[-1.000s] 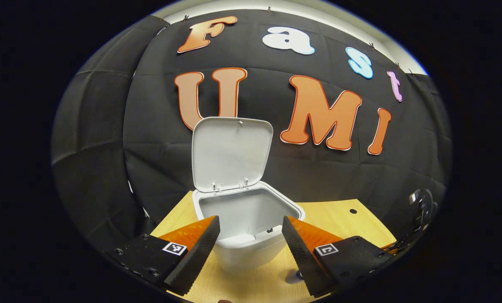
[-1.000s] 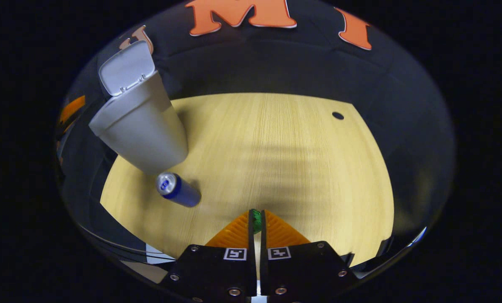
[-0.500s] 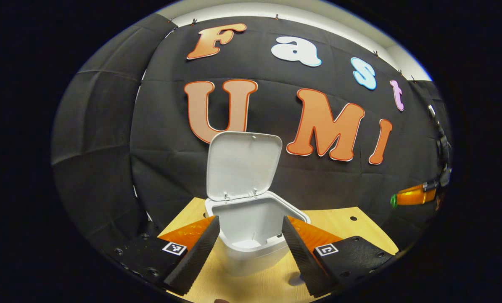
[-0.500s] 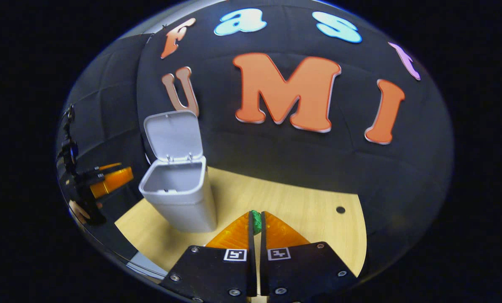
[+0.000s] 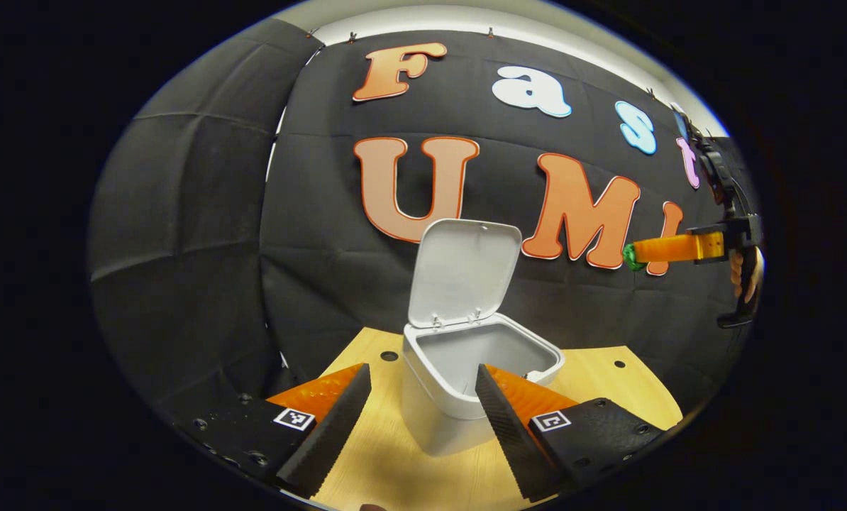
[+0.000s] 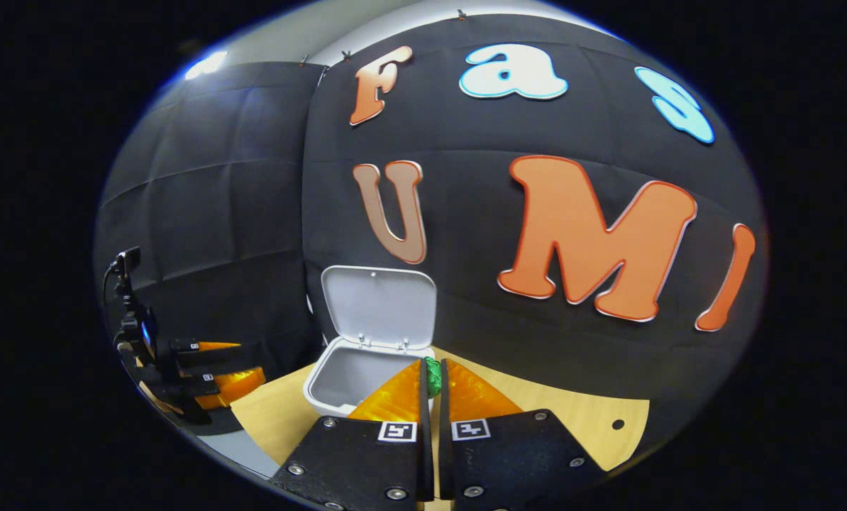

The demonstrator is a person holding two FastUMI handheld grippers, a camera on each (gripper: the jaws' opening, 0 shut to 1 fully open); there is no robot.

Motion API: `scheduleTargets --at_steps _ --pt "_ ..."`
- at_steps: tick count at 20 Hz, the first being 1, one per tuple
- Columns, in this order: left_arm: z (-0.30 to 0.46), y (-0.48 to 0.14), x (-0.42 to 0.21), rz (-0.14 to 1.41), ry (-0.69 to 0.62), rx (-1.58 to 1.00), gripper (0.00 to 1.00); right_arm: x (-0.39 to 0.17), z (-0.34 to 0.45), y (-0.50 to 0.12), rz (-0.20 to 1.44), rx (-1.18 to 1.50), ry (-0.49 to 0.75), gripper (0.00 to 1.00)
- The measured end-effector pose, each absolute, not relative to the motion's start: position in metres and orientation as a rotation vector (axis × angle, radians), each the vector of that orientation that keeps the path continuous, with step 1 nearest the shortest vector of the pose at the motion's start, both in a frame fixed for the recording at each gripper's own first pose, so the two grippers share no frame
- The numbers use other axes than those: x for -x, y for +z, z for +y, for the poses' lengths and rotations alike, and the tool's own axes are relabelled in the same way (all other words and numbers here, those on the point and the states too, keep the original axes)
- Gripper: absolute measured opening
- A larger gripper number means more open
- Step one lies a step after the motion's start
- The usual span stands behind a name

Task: Press the lid of the desktop garbage bin to open it, pick up the crumpled paper on the desktop and throw it into the bin, then pick up the pop can on the desktop and drop it into the bin, and finally close the garbage bin lid.

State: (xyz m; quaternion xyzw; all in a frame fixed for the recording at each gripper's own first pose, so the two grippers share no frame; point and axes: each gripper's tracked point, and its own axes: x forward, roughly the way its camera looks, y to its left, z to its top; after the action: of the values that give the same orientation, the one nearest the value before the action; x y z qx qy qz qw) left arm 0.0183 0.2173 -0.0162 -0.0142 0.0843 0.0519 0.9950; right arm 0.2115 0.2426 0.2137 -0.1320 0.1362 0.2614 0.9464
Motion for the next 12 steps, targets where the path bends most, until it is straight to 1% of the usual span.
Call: scheduleTargets --at_steps 4,7,9,12 --pt "0.240 -0.026 -0.003 0.187 0.136 0.031 0.95 -0.230 0.295 0.188 0.325 0.262 0.595 0.03" --pt "0.251 -0.031 0.005 0.200 0.159 0.039 0.95 -0.251 0.326 0.155 0.388 0.273 0.610 0.03" --pt "0.262 -0.032 0.011 0.206 0.180 0.038 0.95 -0.254 0.348 0.133 0.444 0.243 0.642 0.03" --pt "0.276 -0.031 0.019 0.203 0.199 0.037 0.95 -0.262 0.361 0.115 0.469 0.263 0.630 0.04"
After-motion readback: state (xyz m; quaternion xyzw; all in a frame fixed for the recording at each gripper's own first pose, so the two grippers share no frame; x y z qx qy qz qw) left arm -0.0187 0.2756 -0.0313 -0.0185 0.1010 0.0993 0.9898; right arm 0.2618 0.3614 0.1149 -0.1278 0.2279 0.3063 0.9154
